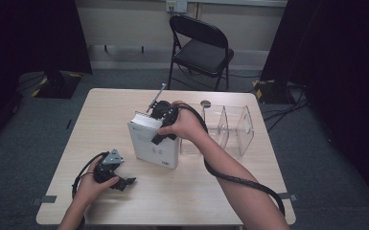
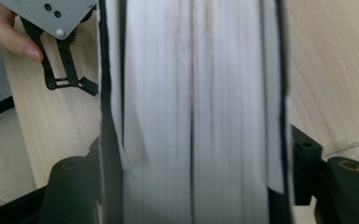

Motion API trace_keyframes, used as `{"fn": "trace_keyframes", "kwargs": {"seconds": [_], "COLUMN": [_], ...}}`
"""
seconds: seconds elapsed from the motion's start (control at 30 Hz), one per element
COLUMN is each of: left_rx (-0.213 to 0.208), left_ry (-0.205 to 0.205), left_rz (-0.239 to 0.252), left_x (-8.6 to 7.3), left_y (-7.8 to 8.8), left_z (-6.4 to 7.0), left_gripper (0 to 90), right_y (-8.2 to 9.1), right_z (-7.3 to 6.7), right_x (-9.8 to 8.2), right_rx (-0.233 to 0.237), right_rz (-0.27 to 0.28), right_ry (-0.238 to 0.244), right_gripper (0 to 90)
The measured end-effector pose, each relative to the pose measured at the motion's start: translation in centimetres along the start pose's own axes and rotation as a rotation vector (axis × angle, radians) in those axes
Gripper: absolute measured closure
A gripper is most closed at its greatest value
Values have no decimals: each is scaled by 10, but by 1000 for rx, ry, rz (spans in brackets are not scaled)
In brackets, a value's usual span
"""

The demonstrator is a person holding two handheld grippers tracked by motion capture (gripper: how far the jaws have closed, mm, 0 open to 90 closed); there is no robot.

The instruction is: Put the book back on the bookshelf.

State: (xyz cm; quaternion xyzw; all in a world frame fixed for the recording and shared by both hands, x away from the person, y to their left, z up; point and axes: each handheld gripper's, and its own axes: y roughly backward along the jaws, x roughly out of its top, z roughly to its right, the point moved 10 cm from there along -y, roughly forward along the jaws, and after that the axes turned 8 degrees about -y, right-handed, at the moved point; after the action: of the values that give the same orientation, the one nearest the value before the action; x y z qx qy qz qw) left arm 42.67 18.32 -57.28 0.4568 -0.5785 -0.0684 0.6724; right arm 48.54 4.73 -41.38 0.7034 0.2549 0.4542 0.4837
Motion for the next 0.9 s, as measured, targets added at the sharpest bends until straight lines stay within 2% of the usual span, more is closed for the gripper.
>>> {"fn": "trace_keyframes", "kwargs": {"seconds": [0.1,0.13,0.23,0.33,0.67,0.83,0.9], "left_rx": [0,-1,-2,-1,-1,-1,-2], "left_ry": [0,0,-1,-2,-3,-2,-2], "left_rz": [0,0,0,-1,-2,-1,-1], "left_x": [0,0,0,0,0,0,0], "left_y": [0,0,0,0,0,0,0], "left_z": [0,0,0,0,0,0,0], "left_gripper": [0,0,0,0,0,0,0], "right_y": [-2,-3,-5,-6,-7,-8,-8], "right_z": [-1,-3,-5,-4,-5,-5,-5], "right_x": [0,0,-2,-3,-4,-8,-8], "right_rx": [-1,6,18,11,-2,-33,-39], "right_rz": [-6,-6,-8,-14,-31,-115,-124], "right_ry": [6,-2,-28,-13,-21,-17,-5], "right_gripper": [334,363,371,369,396,414,438]}}
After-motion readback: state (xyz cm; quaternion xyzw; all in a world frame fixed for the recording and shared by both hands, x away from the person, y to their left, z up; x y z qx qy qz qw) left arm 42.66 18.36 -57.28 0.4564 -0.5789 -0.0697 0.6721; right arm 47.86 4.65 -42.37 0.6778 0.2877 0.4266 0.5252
